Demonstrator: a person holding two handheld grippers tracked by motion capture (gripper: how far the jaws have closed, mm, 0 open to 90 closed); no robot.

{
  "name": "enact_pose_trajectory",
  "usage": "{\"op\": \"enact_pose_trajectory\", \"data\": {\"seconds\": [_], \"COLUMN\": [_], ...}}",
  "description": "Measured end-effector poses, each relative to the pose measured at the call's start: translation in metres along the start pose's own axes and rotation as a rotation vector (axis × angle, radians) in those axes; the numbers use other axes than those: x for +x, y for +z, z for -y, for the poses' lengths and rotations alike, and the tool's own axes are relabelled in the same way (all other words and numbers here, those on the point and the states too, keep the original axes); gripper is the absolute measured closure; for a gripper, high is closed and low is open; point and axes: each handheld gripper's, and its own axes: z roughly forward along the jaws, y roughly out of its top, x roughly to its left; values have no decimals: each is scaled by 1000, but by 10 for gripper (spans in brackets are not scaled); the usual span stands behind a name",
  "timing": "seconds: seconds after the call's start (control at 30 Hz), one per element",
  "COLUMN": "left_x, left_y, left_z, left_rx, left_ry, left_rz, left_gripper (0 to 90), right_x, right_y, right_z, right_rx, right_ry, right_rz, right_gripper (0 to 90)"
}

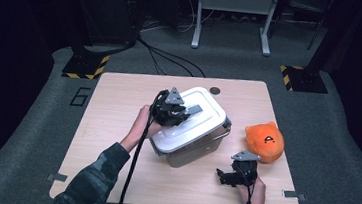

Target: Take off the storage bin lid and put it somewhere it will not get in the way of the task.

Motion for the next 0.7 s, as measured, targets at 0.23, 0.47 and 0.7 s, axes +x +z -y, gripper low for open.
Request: {"op": "enact_pose_trajectory", "data": {"seconds": [0.23, 0.47, 0.7], "left_x": [7, 17, 27], "left_y": [-6, -13, -19], "left_z": [4, 9, 15], "left_rx": [0, 3, -5], "left_ry": [-11, -31, -53], "left_rz": [-22, -46, -72], "left_gripper": [662, 662, 662], "right_x": [0, 0, 0], "right_y": [0, 0, 0], "right_z": [0, 0, 0], "right_rx": [0, 1, 0], "right_ry": [-1, -2, 0], "right_rz": [0, 0, 0], "right_gripper": [23, 24, 23]}}
